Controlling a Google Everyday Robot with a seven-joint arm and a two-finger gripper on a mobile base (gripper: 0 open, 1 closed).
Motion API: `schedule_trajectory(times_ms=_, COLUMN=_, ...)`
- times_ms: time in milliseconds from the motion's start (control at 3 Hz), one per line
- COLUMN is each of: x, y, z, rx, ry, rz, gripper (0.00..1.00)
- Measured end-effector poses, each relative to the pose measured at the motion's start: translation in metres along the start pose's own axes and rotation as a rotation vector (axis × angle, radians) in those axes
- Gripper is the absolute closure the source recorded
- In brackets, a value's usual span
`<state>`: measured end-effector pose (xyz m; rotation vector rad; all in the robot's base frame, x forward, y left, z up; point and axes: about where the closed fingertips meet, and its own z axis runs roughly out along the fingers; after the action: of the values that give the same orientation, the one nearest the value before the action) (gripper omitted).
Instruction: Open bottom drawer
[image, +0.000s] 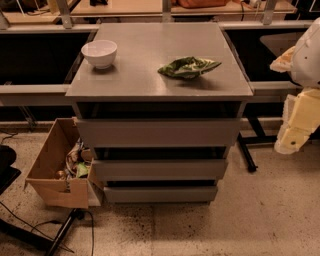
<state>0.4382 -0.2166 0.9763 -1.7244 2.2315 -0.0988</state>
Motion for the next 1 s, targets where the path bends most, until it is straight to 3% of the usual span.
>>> schedule_trajectory(times_ms=333, x=-0.001, y=0.001, z=0.003, rx=-0.002, ry=-0.002, rz=-0.001, gripper=0.0)
schedule_trajectory(times_ms=667, x=-0.018, y=0.017, z=0.034, rx=-0.025, ry=-0.027, rz=-0.008, gripper=0.0)
schedule_trajectory(times_ms=1000, x=-0.04, y=0.052, z=0.118, rx=-0.067, ry=-0.063, rz=0.005, gripper=0.0)
